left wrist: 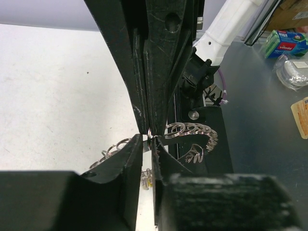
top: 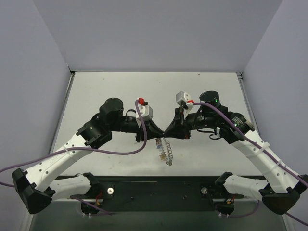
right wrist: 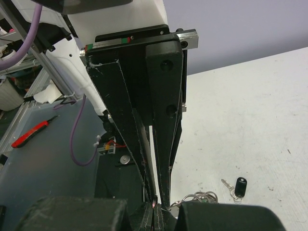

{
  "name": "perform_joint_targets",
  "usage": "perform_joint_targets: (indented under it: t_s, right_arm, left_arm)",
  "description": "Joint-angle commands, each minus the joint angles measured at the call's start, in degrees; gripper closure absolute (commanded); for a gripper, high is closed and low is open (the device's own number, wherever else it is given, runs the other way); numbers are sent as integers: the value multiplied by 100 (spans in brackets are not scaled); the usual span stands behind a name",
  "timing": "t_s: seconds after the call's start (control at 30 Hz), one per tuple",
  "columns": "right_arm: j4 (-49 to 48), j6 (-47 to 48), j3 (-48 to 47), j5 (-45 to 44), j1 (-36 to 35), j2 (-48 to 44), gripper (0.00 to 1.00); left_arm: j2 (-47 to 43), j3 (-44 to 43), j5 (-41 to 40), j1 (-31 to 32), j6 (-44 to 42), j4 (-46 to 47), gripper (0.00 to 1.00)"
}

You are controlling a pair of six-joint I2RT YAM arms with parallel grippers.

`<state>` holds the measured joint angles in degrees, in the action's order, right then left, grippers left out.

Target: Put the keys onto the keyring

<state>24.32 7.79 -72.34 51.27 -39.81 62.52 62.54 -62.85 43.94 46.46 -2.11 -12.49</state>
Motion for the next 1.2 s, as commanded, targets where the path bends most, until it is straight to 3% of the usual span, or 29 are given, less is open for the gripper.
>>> perform_joint_targets:
  t_s: [0.0, 0.07, 0.1, 0.3, 0.33, 0.47, 0.57, 0.67, 0.8, 1.17]
  right_arm:
    - [-322, 73, -202, 200, -27, -12, 100]
    - [-322, 65, -202, 208, -27, -3, 100]
    - [-331, 65, -202, 208, -27, -12, 100]
    - [-489, 3, -53, 8, -27, -108, 97]
    - [-594, -40, 17, -55, -27, -230, 92]
    - [-1296, -269, 491, -547, -18, -696, 54]
    - [-1525, -357, 685, -872, 0, -934, 36]
    - [-1666, -445, 826, -1127, 52, -1093, 25]
    - [-1720, -498, 905, -1084, 105, -1163, 20]
    - [-1807, -586, 941, -925, 149, -953, 21]
  left_arm:
    - [65, -289, 123, 65, 35, 238, 85]
    - [100, -289, 115, 83, 18, 212, 92]
    - [100, -298, 114, 83, 9, 203, 100]
    - [-13, -88, -131, 109, 157, 466, 100]
    - [-49, 96, -227, 109, 184, 719, 100]
    - [-365, 624, -527, 109, 615, 1599, 100]
    - [-532, 983, -738, 118, 834, 2135, 100]
    - [-664, 1282, -913, 118, 1001, 2601, 100]
    - [-796, 1573, -1142, 109, 1195, 3041, 100]
    - [-1130, 2004, -1687, 31, 1362, 3605, 100]
